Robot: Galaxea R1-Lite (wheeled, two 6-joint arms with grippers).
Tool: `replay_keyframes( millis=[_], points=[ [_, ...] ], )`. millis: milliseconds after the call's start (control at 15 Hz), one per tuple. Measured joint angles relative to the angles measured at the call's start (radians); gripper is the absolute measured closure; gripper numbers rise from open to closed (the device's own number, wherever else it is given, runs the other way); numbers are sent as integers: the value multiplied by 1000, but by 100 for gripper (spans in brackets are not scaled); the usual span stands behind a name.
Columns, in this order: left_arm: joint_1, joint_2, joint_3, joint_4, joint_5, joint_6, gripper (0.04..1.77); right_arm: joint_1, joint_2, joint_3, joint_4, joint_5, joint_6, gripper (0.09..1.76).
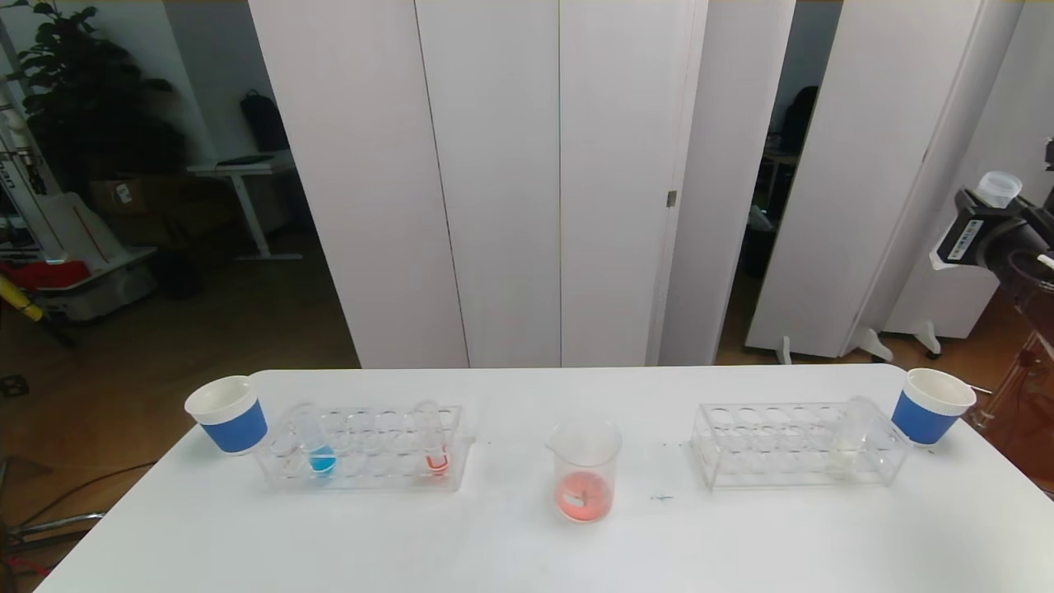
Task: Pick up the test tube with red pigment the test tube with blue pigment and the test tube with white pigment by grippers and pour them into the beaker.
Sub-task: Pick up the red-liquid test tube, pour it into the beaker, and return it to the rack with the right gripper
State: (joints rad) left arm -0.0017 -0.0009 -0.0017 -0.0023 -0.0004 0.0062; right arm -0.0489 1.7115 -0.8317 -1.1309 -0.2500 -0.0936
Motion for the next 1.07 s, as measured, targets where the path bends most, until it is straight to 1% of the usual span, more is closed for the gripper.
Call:
replay_keyframes(
  millis=[267,467,600,1067],
  points=[
    [0,0,0,0,0,0,6,-125,16,19,0,1,49,127],
    [0,0,0,0,0,0,6,-187,56,38,-1,0,110,127],
    [0,0,0,0,0,0,6,-208,86,50,-10,0,131,127],
    [0,0,0,0,0,0,6,-218,224,130,-164,-2,145,127]
  ],
)
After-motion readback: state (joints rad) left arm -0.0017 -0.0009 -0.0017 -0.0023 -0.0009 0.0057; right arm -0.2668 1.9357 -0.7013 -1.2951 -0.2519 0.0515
